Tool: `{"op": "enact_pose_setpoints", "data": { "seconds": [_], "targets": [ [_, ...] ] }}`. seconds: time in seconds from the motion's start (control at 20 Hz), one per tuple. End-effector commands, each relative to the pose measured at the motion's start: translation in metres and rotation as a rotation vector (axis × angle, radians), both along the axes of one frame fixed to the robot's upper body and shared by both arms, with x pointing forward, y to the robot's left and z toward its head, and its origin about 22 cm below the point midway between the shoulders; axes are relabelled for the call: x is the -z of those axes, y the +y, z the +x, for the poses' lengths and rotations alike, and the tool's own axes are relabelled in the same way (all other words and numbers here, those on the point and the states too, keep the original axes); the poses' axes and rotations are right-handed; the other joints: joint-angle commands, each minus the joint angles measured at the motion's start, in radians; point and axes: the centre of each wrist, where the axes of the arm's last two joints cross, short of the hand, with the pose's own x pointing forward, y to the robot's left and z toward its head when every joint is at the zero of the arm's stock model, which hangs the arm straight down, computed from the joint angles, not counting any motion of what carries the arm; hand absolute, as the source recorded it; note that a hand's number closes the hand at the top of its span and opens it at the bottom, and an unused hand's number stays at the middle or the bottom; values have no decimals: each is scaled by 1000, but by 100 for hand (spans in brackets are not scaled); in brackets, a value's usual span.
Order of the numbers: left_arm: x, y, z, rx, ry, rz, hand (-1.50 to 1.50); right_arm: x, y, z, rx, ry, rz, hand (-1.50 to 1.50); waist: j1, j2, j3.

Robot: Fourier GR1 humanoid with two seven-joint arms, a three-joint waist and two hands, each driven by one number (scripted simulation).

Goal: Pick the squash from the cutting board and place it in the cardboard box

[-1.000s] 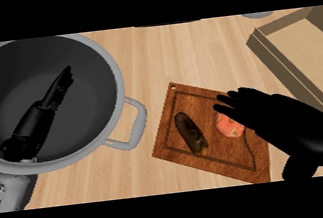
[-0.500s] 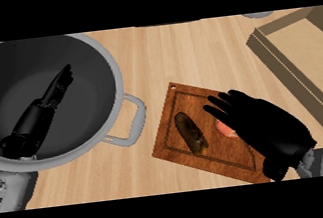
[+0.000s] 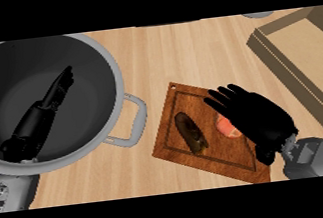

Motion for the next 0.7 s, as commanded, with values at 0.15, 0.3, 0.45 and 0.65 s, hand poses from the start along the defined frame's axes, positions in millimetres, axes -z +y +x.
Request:
{"op": "enact_pose_setpoints", "data": {
  "seconds": [0.15, 0.3, 0.45, 0.65],
  "targets": [
    [3, -9, -2, 8, -2, -1, 0, 11, -2, 0, 13, 20, 8, -150, -3, -1, 0],
    [3, 8, 7, -6, -4, -9, 0, 29, -7, 3, -25, 29, 19, -150, -3, 0, 0],
    [-6, -3, -10, -5, 1, -4, 0, 30, 1, 13, 4, 41, 11, -150, 0, -1, 0],
    [10, -1, -4, 8, -4, -6, 0, 54, -1, 16, 12, 25, -33, -150, 0, 0, 0]
  ]
}}
